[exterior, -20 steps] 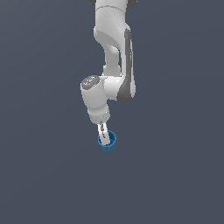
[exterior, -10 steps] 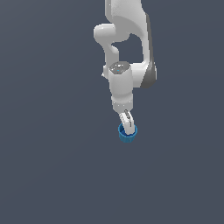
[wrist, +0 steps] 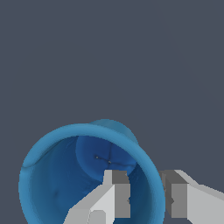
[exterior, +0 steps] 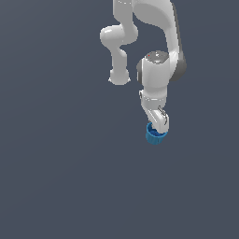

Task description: Pick up the object and move it to a goal position.

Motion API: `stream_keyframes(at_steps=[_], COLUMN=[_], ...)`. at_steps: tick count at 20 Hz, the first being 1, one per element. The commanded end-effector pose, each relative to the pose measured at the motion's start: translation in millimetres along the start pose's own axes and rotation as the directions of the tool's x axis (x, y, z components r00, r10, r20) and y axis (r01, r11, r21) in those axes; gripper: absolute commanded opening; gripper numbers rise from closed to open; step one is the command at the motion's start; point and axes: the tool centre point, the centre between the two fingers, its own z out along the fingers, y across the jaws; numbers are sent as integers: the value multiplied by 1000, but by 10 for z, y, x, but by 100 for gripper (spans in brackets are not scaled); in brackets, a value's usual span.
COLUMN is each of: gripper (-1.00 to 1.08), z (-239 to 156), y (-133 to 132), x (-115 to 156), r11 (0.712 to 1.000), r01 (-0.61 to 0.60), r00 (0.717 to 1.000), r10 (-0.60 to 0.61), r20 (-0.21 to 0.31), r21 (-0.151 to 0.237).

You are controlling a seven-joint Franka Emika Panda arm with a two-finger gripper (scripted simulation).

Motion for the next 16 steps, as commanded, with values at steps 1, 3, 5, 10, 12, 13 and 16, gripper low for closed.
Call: stream_keyframes(at_steps=[1, 3, 5, 10, 12, 13, 16], gripper=[-100, -100, -100, -100, -100, -100, -100], z=[-60, -85, -108, -138, -141, -141, -134], y=[-15, -20, -24, -32, -35, -36, -38], x=[-157, -258, -337, -450, -459, -456, -440], r11=[1000, 1000, 1000, 1000, 1000, 1000, 1000], r01=[-2, -1, -1, -1, -1, -1, -1], r00=[1000, 1000, 1000, 1000, 1000, 1000, 1000], r10=[2, 1, 1, 1, 1, 1, 1], r20=[-1, -1, -1, -1, -1, -1, -1], r21=[3, 2, 2, 2, 2, 2, 2])
